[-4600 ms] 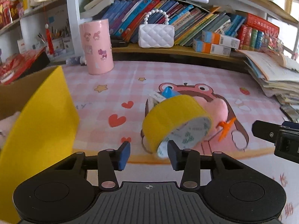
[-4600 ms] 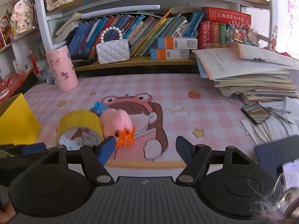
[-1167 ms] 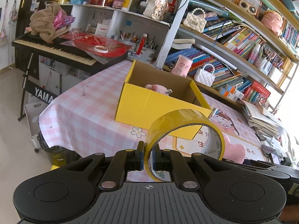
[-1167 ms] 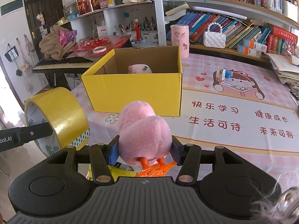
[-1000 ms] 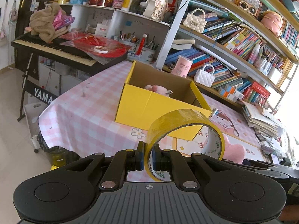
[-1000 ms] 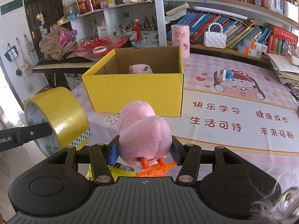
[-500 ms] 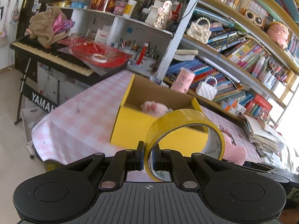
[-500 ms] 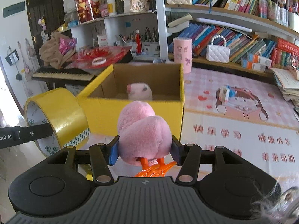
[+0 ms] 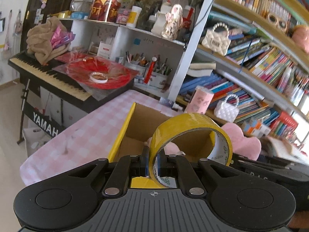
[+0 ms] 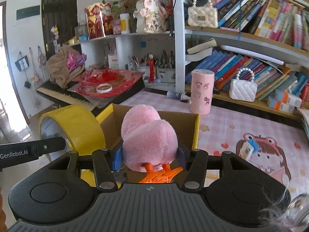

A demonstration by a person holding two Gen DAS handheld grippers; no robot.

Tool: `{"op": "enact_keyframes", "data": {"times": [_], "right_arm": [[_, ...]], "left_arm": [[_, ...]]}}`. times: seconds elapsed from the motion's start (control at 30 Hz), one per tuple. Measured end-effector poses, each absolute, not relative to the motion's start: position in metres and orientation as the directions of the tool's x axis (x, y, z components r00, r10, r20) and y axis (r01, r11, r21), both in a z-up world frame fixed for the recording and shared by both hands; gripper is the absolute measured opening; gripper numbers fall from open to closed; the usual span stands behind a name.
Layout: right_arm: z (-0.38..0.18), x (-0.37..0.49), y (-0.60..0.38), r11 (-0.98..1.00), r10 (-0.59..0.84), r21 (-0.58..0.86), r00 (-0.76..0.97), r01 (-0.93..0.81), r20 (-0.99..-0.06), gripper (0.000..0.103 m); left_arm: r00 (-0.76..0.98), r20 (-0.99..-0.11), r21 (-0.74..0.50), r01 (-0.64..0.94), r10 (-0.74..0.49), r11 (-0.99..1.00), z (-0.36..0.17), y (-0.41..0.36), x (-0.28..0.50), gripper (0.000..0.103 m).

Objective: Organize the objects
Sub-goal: 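Carry the tape roll and pink toy in both tools over the yellow box, then open both tools to drop the tape roll and toy into the box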

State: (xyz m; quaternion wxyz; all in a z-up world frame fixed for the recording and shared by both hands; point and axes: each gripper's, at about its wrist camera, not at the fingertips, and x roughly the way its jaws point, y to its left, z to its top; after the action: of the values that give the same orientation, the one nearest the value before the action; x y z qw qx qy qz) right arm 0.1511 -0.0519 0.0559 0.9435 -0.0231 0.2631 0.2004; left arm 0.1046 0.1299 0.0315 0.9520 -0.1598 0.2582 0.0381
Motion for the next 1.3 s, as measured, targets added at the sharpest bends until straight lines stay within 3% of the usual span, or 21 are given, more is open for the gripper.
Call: {"op": "enact_keyframes", "data": {"times": [0.53,1.1,1.3], "right_arm": [[-0.009,0.234,-0.028,0.821,0.384,-0.027,0.586,-0.571,-0.714,0.051],[-0.014,0.238,-0.018,0.779,0.364,-0.102,0.578,-0.619,-0.731,0.053],[0.003,0.223,-0.029,0.811,0.384,-0.082,0.633,-0.579,-0.672,0.063]], "left_arm": [[0.768,-0.632,-0.135,-0.239,0.102,0.962,-0.008,0.113,0.164,0.006],[0.763,-0.631,-0.058,-0.23,0.143,0.971,-0.011,0.107,0.162,0.016],[0.809,-0.577,-0.081,-0.198,0.116,0.977,0.003,0.104,0.146,0.027]]}}
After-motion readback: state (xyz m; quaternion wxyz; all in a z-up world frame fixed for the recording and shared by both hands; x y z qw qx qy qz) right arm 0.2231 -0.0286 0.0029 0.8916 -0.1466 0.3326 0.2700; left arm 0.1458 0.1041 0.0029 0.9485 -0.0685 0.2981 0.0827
